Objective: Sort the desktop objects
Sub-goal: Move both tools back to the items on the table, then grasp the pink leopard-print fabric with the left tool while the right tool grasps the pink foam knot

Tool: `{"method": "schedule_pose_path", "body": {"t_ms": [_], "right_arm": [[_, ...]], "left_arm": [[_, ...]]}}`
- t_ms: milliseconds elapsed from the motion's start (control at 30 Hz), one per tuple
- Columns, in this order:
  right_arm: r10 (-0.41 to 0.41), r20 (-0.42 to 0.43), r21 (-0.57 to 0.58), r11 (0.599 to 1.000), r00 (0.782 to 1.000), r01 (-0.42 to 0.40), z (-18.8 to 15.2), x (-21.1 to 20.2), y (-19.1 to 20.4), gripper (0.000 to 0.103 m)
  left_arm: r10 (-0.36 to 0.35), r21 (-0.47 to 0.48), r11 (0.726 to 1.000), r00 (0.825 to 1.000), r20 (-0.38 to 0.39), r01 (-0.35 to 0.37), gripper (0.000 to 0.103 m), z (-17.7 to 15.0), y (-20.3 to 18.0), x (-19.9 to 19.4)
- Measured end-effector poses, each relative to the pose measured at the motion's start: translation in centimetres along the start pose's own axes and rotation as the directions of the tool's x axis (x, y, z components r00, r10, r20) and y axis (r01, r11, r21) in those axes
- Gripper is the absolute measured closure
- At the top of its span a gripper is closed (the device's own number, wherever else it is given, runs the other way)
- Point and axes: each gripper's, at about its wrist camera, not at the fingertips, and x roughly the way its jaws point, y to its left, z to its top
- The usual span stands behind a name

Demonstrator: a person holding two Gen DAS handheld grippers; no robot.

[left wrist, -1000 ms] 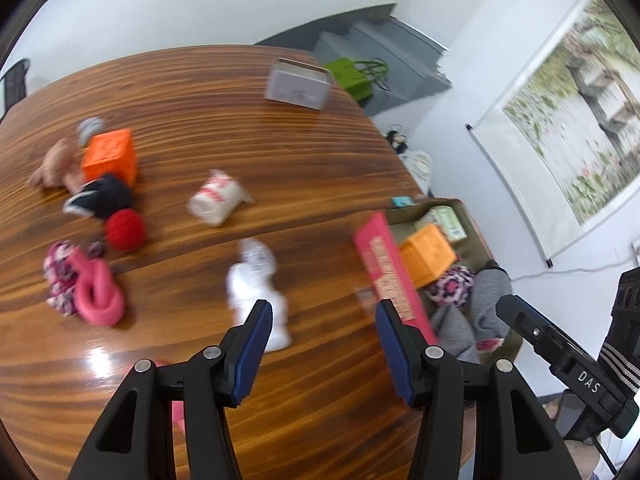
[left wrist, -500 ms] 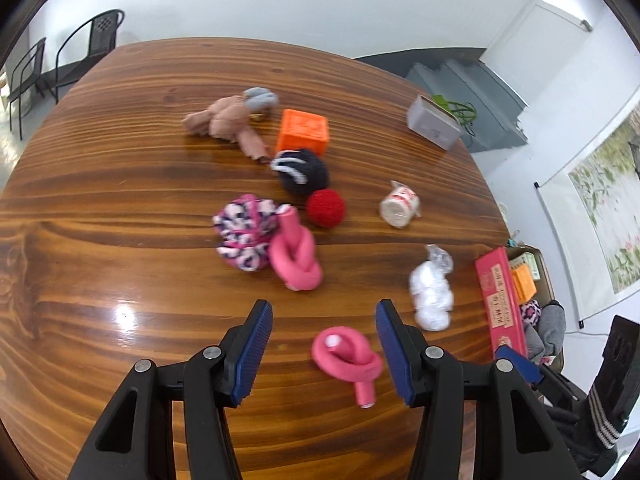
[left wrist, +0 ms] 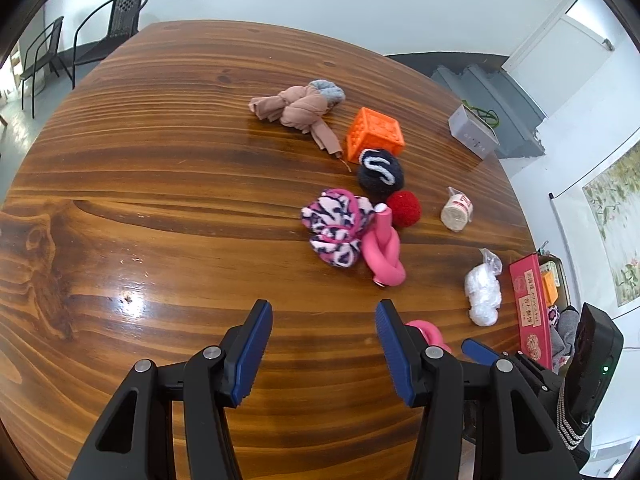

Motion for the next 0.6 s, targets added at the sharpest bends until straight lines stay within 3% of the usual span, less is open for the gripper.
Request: {"method": "schedule_pose_path", "body": {"t_ms": [467,533,600], "right_arm": [[-0.106,-0.018,-0.061,0.993,0.994,0.105,0.3,2.9,1.7,0.036],[-0.125,-0.013,-0.076,0.989,0.992,0.124,0.3,3.0,2.0,0.044],[-0.138,-0.012,-0.090,0.987,0.990,0.136,0.3,3.0,2.2,0.045]], "left_arm": [[-0.030,0.033,0.999,0.998,-0.049,0.032,0.048,1.4,1.3,2.3],[-0.032,0.044,0.998,0.998,-0.058,0.035,0.048,1.6,1.2,2.8],[-0.034,0.055,0.998,0.997,-0.066,0.038,0.048,1.8,1.1,3.3]]}}
